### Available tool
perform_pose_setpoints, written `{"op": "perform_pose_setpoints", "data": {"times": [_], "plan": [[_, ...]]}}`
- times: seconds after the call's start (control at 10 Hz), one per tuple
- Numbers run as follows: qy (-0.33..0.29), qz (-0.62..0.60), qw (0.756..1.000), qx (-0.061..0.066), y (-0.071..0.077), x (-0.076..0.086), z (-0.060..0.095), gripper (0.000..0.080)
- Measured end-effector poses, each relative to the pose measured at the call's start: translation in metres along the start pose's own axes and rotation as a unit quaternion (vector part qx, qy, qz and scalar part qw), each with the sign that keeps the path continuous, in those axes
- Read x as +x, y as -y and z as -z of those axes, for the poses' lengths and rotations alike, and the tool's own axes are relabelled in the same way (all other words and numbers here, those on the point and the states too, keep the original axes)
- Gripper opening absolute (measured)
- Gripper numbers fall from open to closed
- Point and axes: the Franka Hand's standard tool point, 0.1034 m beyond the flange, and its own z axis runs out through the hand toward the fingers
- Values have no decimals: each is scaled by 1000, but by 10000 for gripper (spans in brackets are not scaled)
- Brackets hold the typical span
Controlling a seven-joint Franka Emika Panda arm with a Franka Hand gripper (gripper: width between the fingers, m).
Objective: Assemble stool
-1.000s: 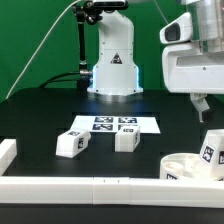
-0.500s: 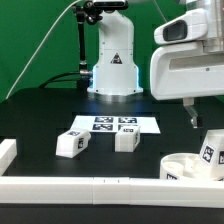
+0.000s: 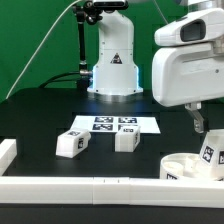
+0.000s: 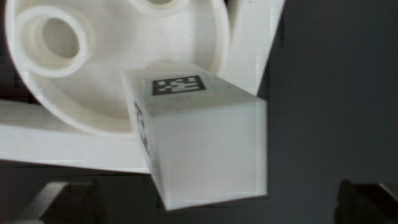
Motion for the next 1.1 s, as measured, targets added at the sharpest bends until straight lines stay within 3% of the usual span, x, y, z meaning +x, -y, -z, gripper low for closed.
{"op": "perform_pose_setpoints", "data": {"times": [0.2, 0.3, 0.5, 0.6, 0.8, 0.9, 1.1], "plan": [[-1, 146, 989, -19, -3, -1, -3, 649], [0, 185, 982, -21, -2, -3, -4, 649], [-4, 288, 957, -38, 0, -7, -7, 649], [10, 306, 951, -32, -2, -14, -7, 649], [13, 356, 934, -35, -5, -13, -7, 649], [16, 393, 919, -37, -7, -14, -7, 649], [26, 502, 863, -50, -9, -15, -9, 649]]}}
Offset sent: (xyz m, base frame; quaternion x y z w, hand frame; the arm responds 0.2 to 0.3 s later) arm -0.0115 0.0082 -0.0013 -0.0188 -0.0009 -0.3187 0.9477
